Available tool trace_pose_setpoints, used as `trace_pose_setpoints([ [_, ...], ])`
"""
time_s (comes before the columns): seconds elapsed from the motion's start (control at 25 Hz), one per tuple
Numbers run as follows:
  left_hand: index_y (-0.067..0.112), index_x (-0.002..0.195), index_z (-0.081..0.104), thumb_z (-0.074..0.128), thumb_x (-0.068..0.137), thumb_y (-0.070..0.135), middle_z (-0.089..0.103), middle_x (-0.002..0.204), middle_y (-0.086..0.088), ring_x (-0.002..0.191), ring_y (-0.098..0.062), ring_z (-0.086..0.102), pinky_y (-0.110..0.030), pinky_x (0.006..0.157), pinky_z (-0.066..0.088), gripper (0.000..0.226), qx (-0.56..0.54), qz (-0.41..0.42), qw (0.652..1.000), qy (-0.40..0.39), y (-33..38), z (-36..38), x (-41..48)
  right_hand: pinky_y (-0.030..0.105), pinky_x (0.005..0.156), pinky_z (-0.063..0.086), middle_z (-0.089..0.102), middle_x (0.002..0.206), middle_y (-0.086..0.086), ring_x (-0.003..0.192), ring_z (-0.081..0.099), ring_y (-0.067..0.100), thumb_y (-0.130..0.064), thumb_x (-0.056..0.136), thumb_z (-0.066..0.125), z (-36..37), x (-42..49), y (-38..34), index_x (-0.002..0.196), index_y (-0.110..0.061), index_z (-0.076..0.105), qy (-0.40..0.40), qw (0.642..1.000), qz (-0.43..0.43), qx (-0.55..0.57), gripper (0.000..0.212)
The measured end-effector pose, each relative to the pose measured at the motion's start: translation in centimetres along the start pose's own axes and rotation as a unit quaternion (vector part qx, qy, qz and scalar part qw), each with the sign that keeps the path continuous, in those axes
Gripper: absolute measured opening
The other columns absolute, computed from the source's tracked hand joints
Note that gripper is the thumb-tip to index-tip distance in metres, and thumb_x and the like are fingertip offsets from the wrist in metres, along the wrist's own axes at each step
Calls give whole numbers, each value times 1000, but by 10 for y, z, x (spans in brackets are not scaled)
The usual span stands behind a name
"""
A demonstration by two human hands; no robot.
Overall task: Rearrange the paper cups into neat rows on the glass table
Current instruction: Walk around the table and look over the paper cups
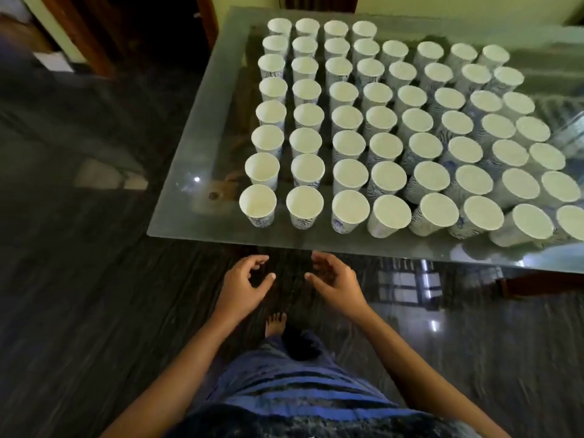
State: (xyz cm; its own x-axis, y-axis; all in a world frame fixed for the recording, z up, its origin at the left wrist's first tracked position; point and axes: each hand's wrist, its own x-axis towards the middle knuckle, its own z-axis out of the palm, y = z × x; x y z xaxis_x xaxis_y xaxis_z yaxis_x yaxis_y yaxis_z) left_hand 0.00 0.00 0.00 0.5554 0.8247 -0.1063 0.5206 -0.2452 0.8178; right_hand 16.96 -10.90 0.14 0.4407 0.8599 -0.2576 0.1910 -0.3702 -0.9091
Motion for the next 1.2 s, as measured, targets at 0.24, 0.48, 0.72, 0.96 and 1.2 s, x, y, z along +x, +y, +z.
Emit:
trace_pose_setpoints([
  [0.24,7,124,51,75,74,20,56,120,-8,105,-19,55,-27,83,45,57,-28,-32,990,134,-9,-24,57,35,103,42,50,135,5,123,47,16,-28,78,73,28,44,-26,136,-12,40,158,987,30,1,69],
  [0.48,10,134,39,85,57,33,47,136,-8,125,-19,43,-26,100,34,93,-39,-54,994,89,-16,-25,96,37,105,38,49,134,11,125,45,22,-28,73,77,41,73,-33,135,-6,37,227,972,52,-29,78],
  [0.72,12,127,47,87,55,30,54,128,-2,116,-7,45,-20,95,36,85,-59,-4,995,78,-16,-30,113,31,105,38,49,135,3,124,45,14,-29,64,83,50,94,-40,137,-14,33,269,962,46,30,89],
  [0.96,3,116,54,87,57,24,62,114,-11,106,-19,56,-24,87,43,71,-65,1,994,84,-16,-30,114,6,85,39,54,109,-10,100,49,-1,-28,64,83,50,103,-42,122,-18,41,305,952,15,36,72],
  [1.2,3,114,55,86,59,22,63,111,-11,101,-17,58,-26,86,46,66,-69,19,994,78,-13,-30,104,11,87,41,53,111,-16,102,49,-9,-30,65,83,47,88,-38,120,-26,41,273,961,10,30,69],
])
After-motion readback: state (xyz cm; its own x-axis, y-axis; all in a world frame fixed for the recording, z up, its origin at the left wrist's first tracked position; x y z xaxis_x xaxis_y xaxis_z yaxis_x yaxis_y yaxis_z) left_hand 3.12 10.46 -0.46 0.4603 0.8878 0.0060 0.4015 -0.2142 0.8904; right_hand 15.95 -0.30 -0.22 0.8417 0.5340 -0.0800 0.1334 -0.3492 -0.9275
